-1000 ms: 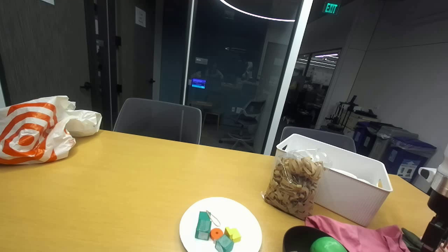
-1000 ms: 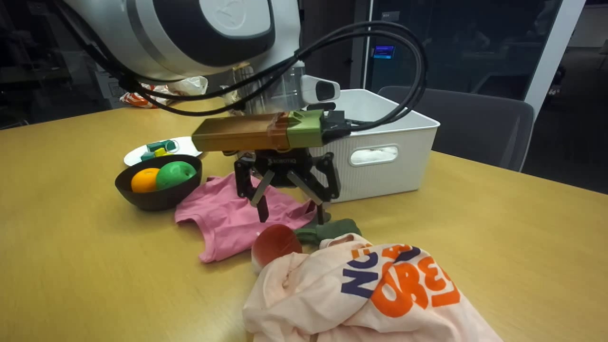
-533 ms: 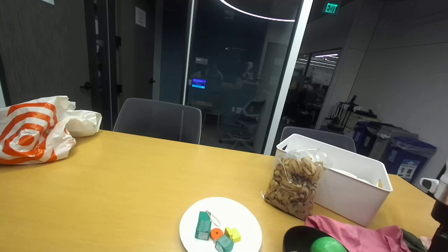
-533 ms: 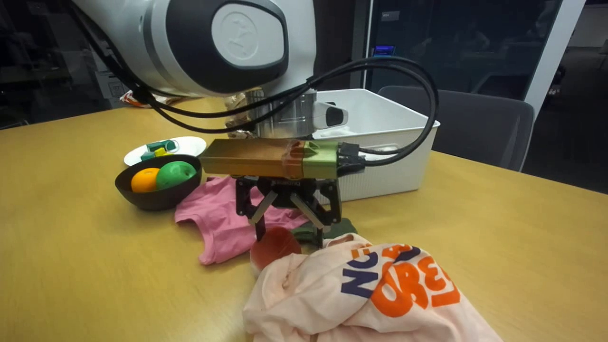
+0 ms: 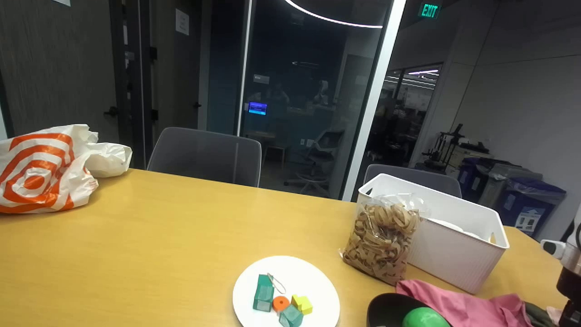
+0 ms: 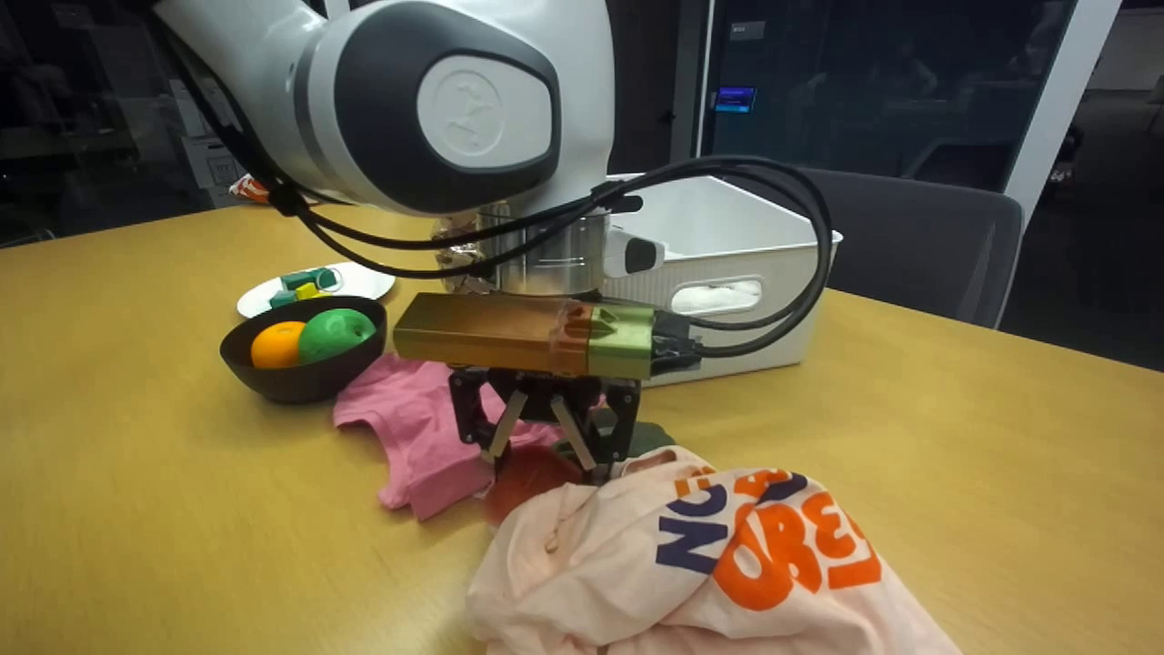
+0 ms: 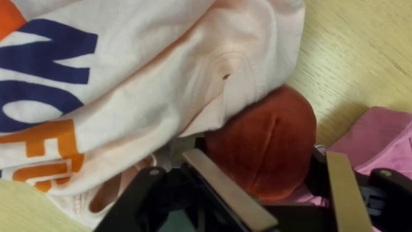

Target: Remove the objects from the basket

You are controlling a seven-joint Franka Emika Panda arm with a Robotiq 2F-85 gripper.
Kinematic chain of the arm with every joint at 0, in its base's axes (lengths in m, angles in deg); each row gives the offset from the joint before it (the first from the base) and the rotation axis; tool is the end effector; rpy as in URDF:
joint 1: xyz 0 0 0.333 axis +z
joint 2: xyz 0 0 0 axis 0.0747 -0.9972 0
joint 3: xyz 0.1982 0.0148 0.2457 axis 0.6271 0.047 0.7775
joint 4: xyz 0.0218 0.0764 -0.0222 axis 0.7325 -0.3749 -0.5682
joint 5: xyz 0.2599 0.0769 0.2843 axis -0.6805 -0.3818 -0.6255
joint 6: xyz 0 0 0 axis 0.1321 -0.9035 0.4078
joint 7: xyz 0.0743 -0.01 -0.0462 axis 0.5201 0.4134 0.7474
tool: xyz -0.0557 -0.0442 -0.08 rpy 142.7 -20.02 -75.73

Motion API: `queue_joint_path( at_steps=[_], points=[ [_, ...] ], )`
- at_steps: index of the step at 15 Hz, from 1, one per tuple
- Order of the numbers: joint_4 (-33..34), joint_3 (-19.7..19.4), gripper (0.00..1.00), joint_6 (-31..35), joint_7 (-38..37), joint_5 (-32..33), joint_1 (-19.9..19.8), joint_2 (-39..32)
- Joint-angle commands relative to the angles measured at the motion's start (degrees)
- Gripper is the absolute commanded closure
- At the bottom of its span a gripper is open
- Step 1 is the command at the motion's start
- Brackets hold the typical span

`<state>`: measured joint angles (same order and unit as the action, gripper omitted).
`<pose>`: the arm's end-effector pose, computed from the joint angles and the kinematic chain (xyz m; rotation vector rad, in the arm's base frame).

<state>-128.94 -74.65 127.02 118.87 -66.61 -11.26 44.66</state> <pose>0.3986 -0.1214 0.2740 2.9912 0.7448 -0.2172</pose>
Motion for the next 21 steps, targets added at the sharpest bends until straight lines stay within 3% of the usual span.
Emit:
queue_joint_path(
  at_steps=[1,6,10,13,21],
  points=[
    [1.4,0.1,0.62,-0.9,1.0,-1.1,0.0,-0.2],
    [3.6,-0.3,0.94,-4.8,2.8,-5.9,0.3,2.5],
    [5.9,-0.9,0.92,-6.6,4.6,-11.0,0.2,6.1],
    [6.2,-0.6,0.92,-3.8,3.1,-9.3,0.3,9.4],
    [5.9,3.3,0.93,16.1,-6.6,1.3,0.7,13.4]
  ],
)
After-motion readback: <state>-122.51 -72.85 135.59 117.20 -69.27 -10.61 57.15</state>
